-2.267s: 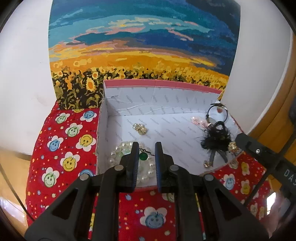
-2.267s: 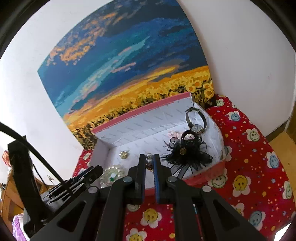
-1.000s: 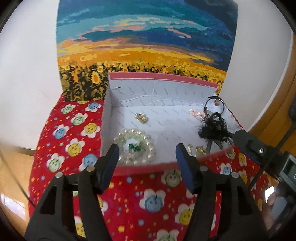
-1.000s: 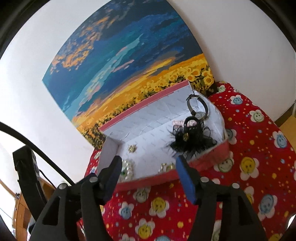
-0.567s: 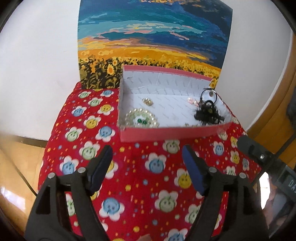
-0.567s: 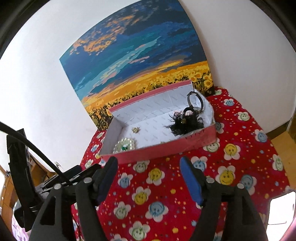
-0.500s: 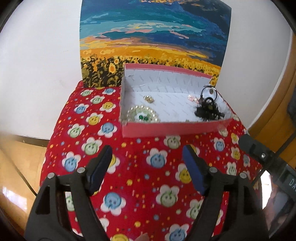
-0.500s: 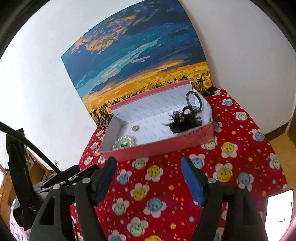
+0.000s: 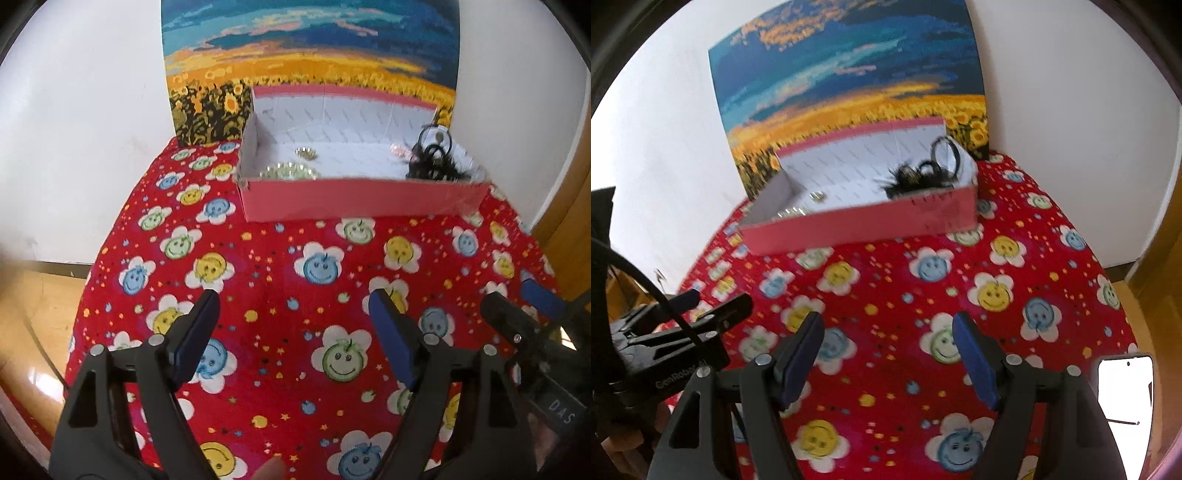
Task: Organize jewelry
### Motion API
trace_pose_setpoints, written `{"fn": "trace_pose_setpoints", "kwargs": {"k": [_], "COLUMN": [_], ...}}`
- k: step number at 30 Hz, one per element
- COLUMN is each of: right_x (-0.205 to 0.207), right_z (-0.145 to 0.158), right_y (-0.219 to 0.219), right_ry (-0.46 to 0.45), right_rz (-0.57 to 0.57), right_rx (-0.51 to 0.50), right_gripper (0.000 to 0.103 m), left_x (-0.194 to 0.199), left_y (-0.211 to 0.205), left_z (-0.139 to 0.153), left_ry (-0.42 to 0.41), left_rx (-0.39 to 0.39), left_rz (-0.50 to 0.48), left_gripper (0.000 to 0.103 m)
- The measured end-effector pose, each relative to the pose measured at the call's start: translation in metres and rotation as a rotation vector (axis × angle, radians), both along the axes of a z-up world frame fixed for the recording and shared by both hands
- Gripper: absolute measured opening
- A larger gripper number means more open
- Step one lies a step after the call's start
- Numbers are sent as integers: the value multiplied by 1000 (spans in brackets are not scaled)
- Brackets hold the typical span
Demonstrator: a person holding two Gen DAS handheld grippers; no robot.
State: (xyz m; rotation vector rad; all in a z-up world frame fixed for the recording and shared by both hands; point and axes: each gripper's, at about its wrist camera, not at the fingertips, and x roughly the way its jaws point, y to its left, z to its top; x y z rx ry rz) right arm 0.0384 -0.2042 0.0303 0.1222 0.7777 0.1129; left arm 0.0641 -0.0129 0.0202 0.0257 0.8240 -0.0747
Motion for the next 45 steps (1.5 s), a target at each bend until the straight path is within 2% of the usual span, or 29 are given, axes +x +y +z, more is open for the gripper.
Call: {"fn": "trace_pose_setpoints", "kwargs": {"k": [4, 12, 25, 45], "right_x": [5, 11, 10, 11], "right_z": [-11, -23, -23, -24], "right_y": [-3, -2, 0, -3], "right_ry": [16, 76, 77, 75], "right_rz": [-6, 5, 9, 8], "right_rx": [-18, 8, -1, 11], "right_gripper": [74, 75, 75, 75], "left_x": [1, 3, 6, -1], "left_y": [-2, -2, 0, 0], "left_z": [-7, -13, -17, -12], "left_ry": [2, -3, 14, -17], "left_rx": [9, 17, -4, 26], "left_rz": [15, 45, 47, 56], "left_gripper": [76, 76, 76, 76]}}
